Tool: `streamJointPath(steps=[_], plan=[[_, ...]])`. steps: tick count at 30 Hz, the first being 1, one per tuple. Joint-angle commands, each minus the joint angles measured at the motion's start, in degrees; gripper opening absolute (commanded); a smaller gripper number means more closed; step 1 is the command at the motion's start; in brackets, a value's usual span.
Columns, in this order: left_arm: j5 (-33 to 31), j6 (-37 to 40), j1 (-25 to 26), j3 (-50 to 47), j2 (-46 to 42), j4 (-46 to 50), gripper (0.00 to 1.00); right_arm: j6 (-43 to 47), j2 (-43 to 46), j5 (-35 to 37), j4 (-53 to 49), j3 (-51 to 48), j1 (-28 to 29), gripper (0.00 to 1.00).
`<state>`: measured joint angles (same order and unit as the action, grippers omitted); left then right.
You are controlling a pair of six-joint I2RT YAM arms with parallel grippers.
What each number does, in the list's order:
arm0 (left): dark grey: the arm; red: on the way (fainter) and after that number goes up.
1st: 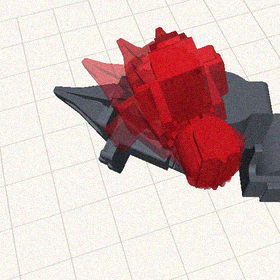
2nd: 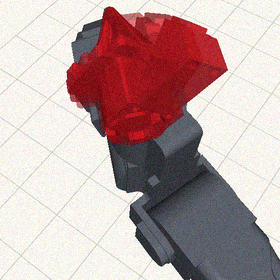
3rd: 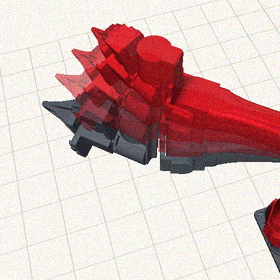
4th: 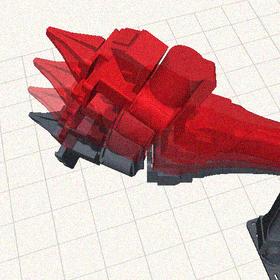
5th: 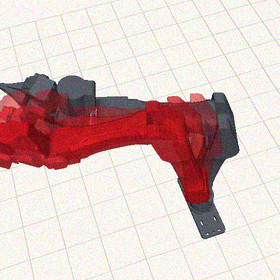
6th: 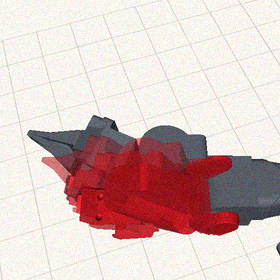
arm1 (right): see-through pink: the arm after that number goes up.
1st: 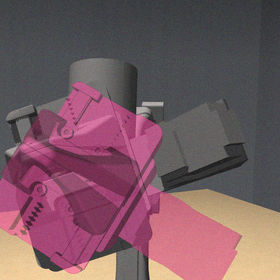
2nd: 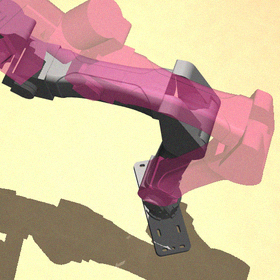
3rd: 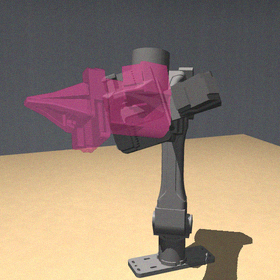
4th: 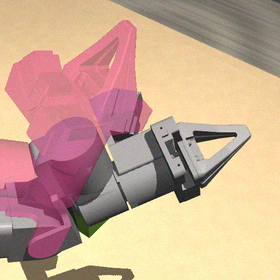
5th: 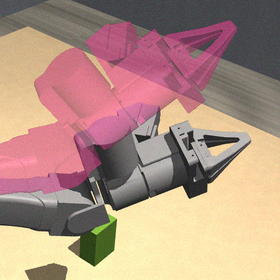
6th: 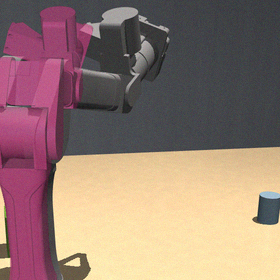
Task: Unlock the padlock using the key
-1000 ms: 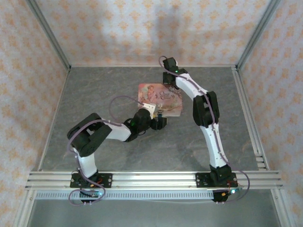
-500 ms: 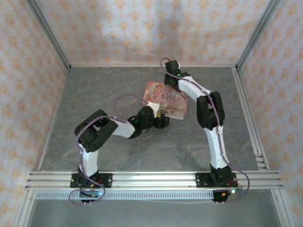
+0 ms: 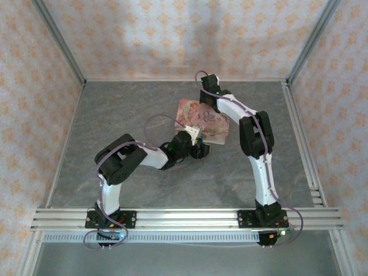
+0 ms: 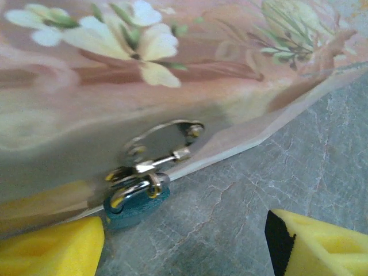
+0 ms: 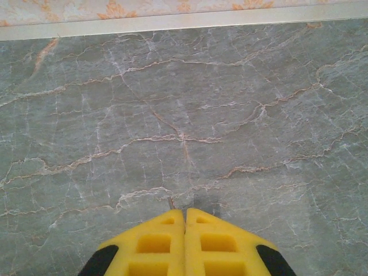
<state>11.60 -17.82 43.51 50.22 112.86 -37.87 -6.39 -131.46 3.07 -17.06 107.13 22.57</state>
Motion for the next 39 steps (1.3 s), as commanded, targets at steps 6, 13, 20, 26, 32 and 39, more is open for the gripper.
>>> streamJointPath(steps=[6, 13, 20, 26, 32, 39], plan=[[-2.35, 3.50, 2.88, 3.08, 3.14, -5.05, 0.65, -0.28, -1.39, -2.02, -6.19, -5.06, 2.33, 0.00], [0.11, 2.54, 2.29, 2.41, 2.03, -8.30, 0.56, -0.58, -0.90, -2.23, -5.37, -6.57, 2.49, 0.00], [4.97, -2.02, -0.33, 1.80, 0.62, -9.80, 0.40, -0.66, -0.73, -2.24, -5.26, -7.02, 2.57, 0.00], [7.36, -4.89, -2.36, 0.84, 0.18, -10.22, 0.31, -0.55, -0.29, -1.89, -4.91, -7.55, 2.57, 0.00], [9.83, -6.57, -3.41, 1.23, -0.34, -9.20, 0.19, -0.54, 0.05, -2.10, -4.91, -7.46, 2.66, 0.00], [11.18, -7.93, -4.65, -0.23, -2.11, -7.84, 0.07, -0.37, 0.94, -1.84, -4.83, -7.89, 2.66, 0.00]])
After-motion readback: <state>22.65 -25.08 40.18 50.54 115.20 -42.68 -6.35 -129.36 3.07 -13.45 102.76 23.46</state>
